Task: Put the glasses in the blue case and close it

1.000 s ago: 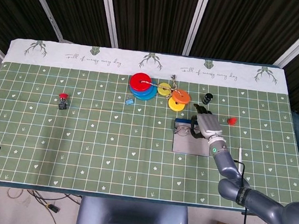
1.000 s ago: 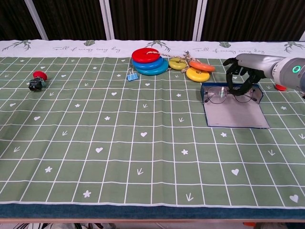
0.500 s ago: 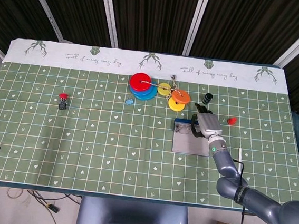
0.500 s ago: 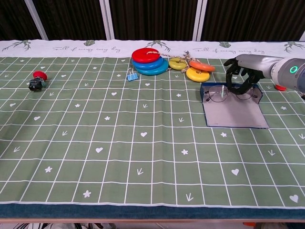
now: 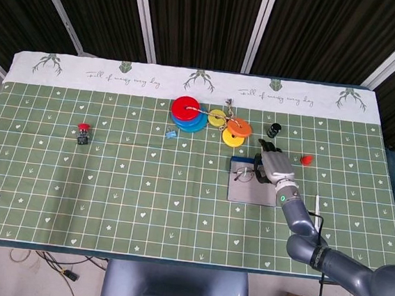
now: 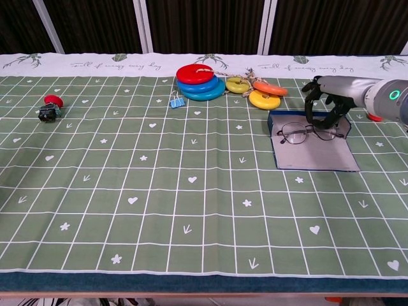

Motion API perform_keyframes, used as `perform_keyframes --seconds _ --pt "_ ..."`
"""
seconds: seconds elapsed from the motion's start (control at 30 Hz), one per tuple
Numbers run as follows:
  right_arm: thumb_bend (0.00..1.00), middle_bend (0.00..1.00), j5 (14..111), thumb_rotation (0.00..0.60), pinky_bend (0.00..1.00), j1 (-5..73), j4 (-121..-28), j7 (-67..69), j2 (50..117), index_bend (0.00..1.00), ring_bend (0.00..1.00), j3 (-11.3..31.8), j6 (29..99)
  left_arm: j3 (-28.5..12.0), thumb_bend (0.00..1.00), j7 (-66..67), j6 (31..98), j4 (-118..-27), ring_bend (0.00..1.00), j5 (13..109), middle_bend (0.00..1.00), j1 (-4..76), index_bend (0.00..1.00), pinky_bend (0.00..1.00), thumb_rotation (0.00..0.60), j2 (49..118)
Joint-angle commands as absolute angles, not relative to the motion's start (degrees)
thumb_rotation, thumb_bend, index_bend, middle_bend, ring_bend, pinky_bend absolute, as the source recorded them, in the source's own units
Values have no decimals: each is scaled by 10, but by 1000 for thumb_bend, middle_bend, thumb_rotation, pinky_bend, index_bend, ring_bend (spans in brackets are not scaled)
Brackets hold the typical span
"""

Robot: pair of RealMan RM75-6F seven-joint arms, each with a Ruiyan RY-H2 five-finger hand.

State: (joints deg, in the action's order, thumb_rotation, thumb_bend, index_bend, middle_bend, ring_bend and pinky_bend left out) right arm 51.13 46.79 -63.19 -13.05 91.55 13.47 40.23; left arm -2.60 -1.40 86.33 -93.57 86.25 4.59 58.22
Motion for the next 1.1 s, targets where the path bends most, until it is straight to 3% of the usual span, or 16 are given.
perform_keyframes --seconds 0.03,0.33,0.5,0.6,0.77,0.83,0.97,1.1 --pt "498 3 505 600 179 467 -641 -134 911 327 27 136 407 -26 235 -14 864 -936 0 863 0 46 103 0 600 582" --pt "316 9 535 600 179 435 -741 -116 861 231 32 151 489 -25 235 -13 865 -936 0 865 0 45 103 0 600 582" --pt "281 104 574 600 187 401 -821 -121 821 175 123 128 537 -23 235 -9 864 -937 0 867 0 45 103 0 600 583" --pt "283 248 592 600 293 386 -859 -130 804 158 284 113 557 -22 235 -8 863 -938 0 867 0 45 103 0 600 583" --pt "332 546 601 600 689 374 -895 -157 797 155 674 94 574 -22 235 -8 864 -940 0 868 0 44 103 0 600 583" --pt "377 645 589 600 793 374 -902 -171 793 155 787 89 567 -22 235 -8 862 -939 0 867 0 44 103 0 600 583" --pt "488 757 536 600 873 385 -913 -199 788 155 884 88 538 -21 235 -8 859 -940 0 867 0 45 103 0 600 582" --pt "558 792 506 600 894 395 -909 -228 791 155 919 86 530 -22 235 -9 860 -941 0 866 0 45 104 0 600 581"
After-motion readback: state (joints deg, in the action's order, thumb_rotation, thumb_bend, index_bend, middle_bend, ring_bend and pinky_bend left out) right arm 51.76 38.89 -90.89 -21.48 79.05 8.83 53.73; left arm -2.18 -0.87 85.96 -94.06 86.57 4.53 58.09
